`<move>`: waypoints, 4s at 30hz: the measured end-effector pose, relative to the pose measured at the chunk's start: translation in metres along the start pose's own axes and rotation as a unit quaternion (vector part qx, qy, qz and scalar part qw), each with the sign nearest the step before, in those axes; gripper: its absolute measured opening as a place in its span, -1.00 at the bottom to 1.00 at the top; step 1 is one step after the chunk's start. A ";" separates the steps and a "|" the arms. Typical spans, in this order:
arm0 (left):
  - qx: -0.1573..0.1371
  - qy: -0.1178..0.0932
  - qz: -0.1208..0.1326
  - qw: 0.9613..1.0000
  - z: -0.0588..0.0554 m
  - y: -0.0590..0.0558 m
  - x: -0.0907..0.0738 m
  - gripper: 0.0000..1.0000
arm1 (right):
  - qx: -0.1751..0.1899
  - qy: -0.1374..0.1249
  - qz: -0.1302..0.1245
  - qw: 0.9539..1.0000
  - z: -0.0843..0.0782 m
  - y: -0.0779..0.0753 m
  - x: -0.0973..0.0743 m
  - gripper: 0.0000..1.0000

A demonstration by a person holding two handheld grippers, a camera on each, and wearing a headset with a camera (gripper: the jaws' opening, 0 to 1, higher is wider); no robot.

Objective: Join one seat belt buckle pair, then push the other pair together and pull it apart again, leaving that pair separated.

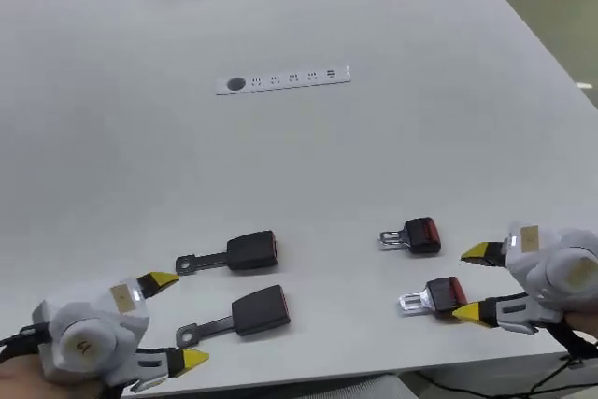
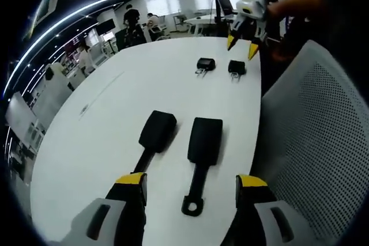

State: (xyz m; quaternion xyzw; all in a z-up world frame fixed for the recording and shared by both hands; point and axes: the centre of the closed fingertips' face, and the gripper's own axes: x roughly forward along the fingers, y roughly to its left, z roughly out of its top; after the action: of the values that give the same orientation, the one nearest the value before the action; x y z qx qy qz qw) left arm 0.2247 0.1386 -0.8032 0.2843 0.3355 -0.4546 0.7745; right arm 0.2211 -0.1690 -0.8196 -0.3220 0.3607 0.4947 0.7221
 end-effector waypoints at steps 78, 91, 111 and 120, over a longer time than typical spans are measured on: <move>0.128 0.099 -0.130 0.978 -0.005 -0.019 0.065 -0.36 | -0.105 0.005 0.086 0.991 0.116 0.043 0.111 -0.36; 0.134 0.102 -0.137 0.976 -0.003 -0.018 0.067 -0.36 | -0.102 -0.015 0.088 0.991 0.127 0.045 0.116 -0.37; 0.159 0.108 -0.167 0.967 -0.003 -0.022 0.068 -0.38 | -0.081 -0.026 0.104 0.991 0.146 0.057 0.128 -0.44; 0.169 0.118 -0.171 0.963 -0.001 -0.021 0.062 -0.38 | -0.093 -0.018 0.097 0.991 0.142 0.053 0.127 -0.43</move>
State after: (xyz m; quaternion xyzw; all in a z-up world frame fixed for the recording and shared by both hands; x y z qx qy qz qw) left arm 0.2281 0.0990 -0.8552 0.4013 0.3864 -0.5937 0.5807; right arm 0.2320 0.0253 -0.8563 -0.3421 0.3303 0.5994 0.6439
